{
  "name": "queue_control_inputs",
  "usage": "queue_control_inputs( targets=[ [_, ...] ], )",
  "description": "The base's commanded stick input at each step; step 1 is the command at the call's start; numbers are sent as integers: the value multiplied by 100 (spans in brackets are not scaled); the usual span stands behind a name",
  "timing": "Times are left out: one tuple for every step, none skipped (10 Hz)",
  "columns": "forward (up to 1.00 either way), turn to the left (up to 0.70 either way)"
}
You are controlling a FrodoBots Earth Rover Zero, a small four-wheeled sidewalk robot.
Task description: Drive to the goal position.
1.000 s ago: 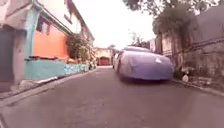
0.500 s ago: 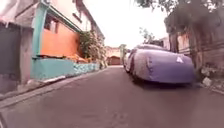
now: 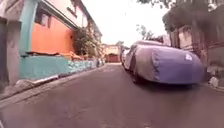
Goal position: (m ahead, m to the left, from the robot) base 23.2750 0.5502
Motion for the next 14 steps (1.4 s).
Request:
queue_control_inputs(
  targets=[
    [70,0],
    [70,0],
    [70,0],
    [70,0],
    [70,0],
    [70,0],
    [70,0],
    [70,0],
    [70,0],
    [70,0],
    [70,0],
    [70,0],
    [70,4],
    [70,20]
  ],
)
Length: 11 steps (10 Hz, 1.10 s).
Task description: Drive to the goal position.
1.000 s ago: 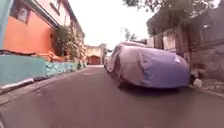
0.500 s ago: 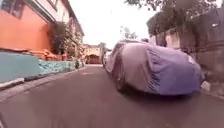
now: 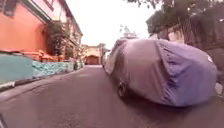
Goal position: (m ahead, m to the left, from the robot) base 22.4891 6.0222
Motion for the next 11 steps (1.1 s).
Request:
queue_control_inputs(
  targets=[
    [70,35],
    [70,35],
    [70,35],
    [70,35],
    [35,35],
    [13,45],
    [5,61],
    [0,70],
    [0,70],
    [1,69],
    [12,58]
  ],
)
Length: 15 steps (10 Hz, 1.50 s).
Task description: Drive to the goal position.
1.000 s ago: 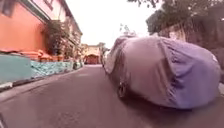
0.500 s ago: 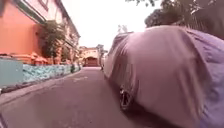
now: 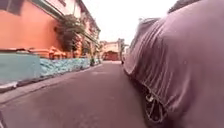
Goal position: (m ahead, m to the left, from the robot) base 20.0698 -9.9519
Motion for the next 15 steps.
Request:
queue_control_inputs(
  targets=[
    [22,48],
    [32,38],
    [43,27],
    [53,17],
    [63,7],
    [70,0],
    [70,0],
    [70,-19],
    [70,-35],
    [70,-35],
    [70,-35],
    [70,-35],
    [70,-35],
    [70,-35],
    [70,-35]
  ],
)
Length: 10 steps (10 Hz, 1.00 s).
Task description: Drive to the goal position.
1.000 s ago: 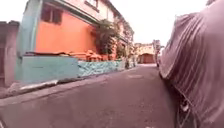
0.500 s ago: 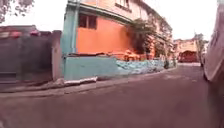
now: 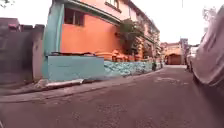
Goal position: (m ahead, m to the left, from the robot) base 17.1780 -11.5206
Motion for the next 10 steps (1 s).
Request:
queue_control_inputs(
  targets=[
    [70,-35],
    [70,-35],
    [70,-35],
    [70,-35],
    [70,-35],
    [70,-35],
    [70,-35],
    [70,-34],
    [70,-9],
    [70,0]
  ],
)
